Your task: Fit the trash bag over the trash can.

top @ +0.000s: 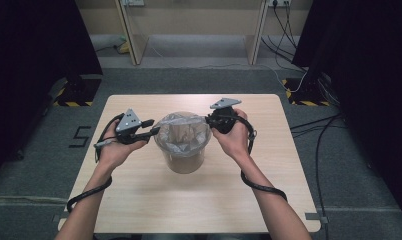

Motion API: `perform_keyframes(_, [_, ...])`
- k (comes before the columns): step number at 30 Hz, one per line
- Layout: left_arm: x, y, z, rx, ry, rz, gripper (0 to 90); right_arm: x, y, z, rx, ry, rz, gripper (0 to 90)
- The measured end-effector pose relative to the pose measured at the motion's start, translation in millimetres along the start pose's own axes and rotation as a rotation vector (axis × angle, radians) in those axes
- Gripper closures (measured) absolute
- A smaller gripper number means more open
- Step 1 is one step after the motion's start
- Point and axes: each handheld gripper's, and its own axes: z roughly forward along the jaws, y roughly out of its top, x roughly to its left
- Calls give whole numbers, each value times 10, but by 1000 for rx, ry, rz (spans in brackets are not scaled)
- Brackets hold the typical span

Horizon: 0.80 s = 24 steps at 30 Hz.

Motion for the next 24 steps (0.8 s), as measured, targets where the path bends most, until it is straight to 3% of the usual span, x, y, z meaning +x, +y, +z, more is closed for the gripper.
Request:
perform_keyframes(4, [25, 22, -26, -25, -26, -28, 642, 9, 19, -2, 1, 2, -5, 820])
perform_keyframes(11, [116, 33, 117, 7, -36, -54, 895, 18, 66, 38, 7, 5, -9, 821])
perform_keyframes(24, [208, 14, 250, 23, 43, -63, 898, -19, 20, 97, 42, 15, -5, 788])
